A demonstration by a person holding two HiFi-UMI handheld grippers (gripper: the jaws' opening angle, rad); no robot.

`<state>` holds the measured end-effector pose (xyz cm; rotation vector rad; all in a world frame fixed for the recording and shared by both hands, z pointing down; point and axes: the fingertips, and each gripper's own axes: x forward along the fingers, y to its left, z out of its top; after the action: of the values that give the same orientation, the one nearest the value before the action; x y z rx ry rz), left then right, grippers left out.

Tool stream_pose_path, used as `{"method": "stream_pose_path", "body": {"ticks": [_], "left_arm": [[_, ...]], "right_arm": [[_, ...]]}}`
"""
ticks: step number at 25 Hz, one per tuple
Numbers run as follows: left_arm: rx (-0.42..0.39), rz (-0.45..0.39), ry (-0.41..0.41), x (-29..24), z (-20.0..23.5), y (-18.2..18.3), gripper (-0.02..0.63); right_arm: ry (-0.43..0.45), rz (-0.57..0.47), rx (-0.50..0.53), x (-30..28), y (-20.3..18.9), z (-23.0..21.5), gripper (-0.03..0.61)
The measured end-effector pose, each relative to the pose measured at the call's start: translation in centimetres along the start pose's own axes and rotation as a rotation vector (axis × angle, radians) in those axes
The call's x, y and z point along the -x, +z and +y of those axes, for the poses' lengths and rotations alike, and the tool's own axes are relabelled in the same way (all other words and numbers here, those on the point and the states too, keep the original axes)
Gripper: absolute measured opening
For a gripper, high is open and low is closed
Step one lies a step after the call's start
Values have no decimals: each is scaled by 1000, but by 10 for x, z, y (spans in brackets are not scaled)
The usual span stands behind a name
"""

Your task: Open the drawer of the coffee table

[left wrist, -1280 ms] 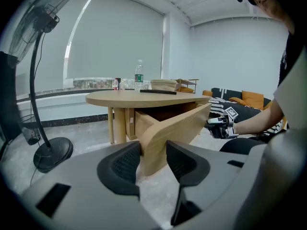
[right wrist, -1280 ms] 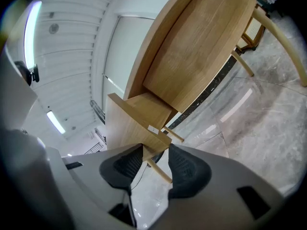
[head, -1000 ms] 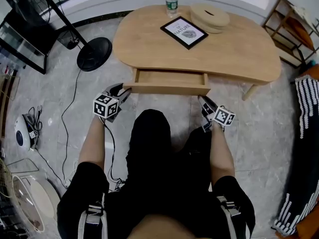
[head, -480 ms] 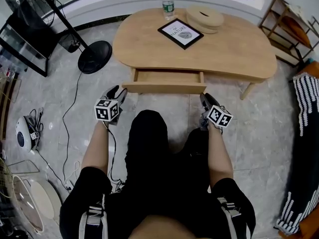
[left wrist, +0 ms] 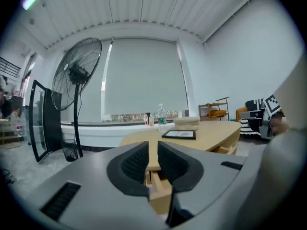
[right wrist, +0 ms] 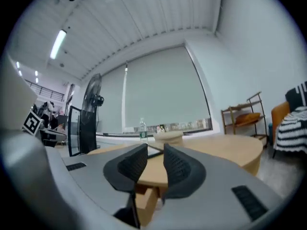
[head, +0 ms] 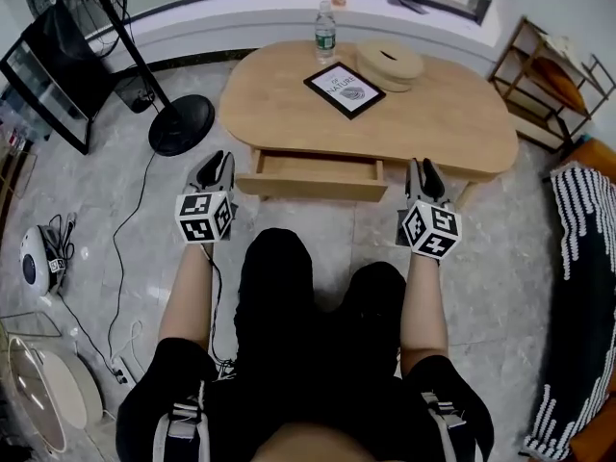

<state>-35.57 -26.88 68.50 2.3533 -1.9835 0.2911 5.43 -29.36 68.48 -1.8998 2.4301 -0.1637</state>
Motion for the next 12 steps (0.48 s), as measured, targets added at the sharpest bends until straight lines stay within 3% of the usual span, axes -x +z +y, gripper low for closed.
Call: {"method": "stream_pose_path", "body": {"ticks": [2,5,12], "left_arm": [[-6,-35,20,1,-16,31,31],[18,-62,-30,1,-51,60,21],[-52,-76,-136,-17,-108,75,20]], "right_arm": [[10,-66,65,-2,41,25,61],[37,-130,122,-6,81,64,15],[150,-90,131,-28,66,117,15]]}}
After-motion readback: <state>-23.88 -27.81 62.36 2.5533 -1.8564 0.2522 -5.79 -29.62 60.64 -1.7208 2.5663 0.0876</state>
